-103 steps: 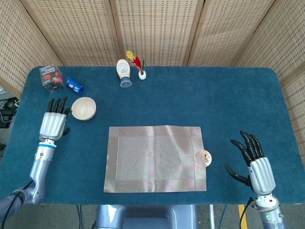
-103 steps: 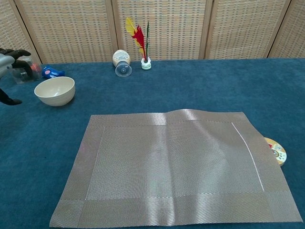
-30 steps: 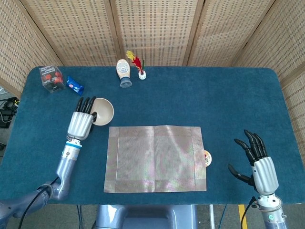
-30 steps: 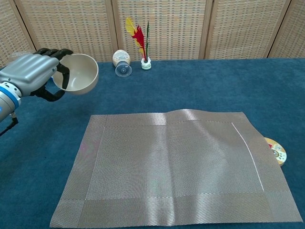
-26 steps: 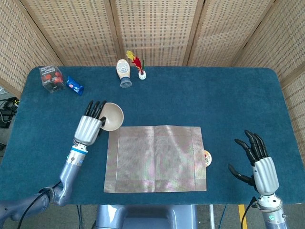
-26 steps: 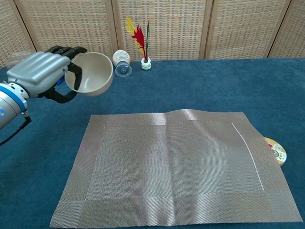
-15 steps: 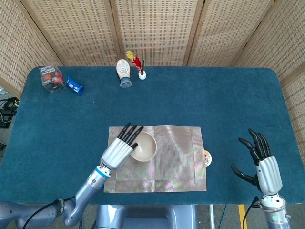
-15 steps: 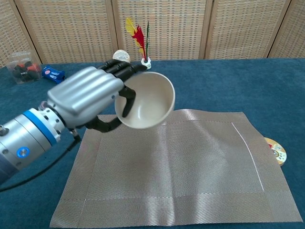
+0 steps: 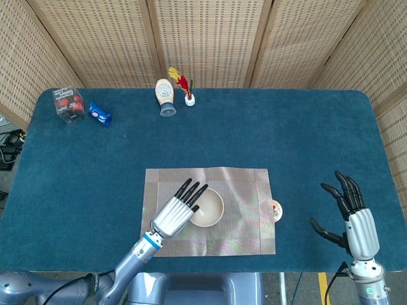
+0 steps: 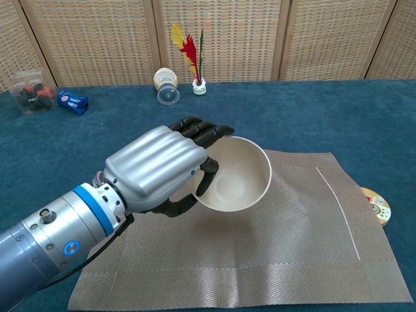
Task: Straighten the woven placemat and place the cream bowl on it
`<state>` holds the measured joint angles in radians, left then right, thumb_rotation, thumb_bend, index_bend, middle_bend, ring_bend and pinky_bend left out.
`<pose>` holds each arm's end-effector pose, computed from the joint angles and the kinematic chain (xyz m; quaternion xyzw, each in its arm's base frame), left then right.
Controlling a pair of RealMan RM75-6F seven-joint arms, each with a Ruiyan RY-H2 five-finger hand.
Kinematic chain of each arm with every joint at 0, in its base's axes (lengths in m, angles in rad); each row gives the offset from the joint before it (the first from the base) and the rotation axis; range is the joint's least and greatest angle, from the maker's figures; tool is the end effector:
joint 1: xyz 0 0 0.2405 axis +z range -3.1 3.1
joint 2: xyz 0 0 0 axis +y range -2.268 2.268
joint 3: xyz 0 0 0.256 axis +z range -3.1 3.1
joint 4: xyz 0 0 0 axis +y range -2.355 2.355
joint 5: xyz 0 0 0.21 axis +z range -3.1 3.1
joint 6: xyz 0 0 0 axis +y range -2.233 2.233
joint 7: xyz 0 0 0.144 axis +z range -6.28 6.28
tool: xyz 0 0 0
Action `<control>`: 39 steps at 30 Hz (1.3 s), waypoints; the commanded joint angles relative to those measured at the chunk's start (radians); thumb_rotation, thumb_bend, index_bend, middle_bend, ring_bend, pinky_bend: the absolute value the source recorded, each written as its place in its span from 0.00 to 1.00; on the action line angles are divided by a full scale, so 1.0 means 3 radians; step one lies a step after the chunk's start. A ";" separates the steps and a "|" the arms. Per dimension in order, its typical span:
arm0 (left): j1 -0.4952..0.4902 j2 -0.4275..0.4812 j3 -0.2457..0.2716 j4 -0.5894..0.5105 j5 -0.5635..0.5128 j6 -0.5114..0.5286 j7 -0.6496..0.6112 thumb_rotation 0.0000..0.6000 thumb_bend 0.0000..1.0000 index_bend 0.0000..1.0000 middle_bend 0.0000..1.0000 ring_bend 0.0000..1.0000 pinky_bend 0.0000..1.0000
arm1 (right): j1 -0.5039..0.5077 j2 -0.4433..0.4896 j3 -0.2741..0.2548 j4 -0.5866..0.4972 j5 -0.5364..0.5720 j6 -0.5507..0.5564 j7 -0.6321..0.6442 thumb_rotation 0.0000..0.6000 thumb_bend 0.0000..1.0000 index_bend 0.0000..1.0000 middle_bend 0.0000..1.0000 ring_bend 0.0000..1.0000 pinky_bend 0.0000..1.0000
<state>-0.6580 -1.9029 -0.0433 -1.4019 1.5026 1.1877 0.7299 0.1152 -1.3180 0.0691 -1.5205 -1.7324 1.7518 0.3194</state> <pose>-0.0780 0.2427 -0.0991 -0.8045 -0.1527 -0.4235 0.3875 -0.2592 -0.1832 0.1318 0.5198 -0.3678 0.6309 0.4432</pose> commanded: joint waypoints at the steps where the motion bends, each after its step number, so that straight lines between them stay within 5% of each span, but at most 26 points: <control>1: -0.0011 -0.0032 -0.0025 0.0024 -0.0052 -0.0063 0.0078 1.00 0.44 0.70 0.00 0.00 0.00 | -0.0005 0.0008 0.0007 -0.0003 0.0008 0.0010 0.0016 1.00 0.38 0.21 0.00 0.00 0.00; 21: 0.0053 -0.0154 0.0021 0.0148 -0.0193 -0.0200 0.0214 1.00 0.42 0.64 0.00 0.00 0.00 | -0.0014 0.0010 -0.0012 -0.0019 -0.0053 0.0038 0.0001 1.00 0.38 0.21 0.00 0.00 0.00; 23: 0.0063 -0.0126 0.0025 0.0130 -0.0204 -0.0206 0.0220 1.00 0.39 0.58 0.00 0.00 0.00 | -0.0018 0.0013 -0.0012 -0.0021 -0.0059 0.0050 0.0003 1.00 0.38 0.21 0.00 0.00 0.00; 30: 0.0101 -0.0026 0.0014 0.0055 -0.0198 -0.0160 0.0216 1.00 0.21 0.14 0.00 0.00 0.00 | -0.0019 0.0011 -0.0023 -0.0029 -0.0089 0.0055 -0.0016 1.00 0.38 0.21 0.00 0.00 0.00; 39: 0.0196 0.0143 0.0052 -0.0146 -0.0063 0.0042 0.0098 1.00 0.15 0.09 0.00 0.00 0.00 | -0.0023 0.0010 -0.0024 -0.0027 -0.0088 0.0056 -0.0037 1.00 0.38 0.21 0.00 0.00 0.00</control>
<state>-0.6082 -1.8730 -0.0332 -1.4322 1.4723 1.1855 0.7680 0.1085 -1.3151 0.0617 -1.5289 -1.7596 1.7691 0.3084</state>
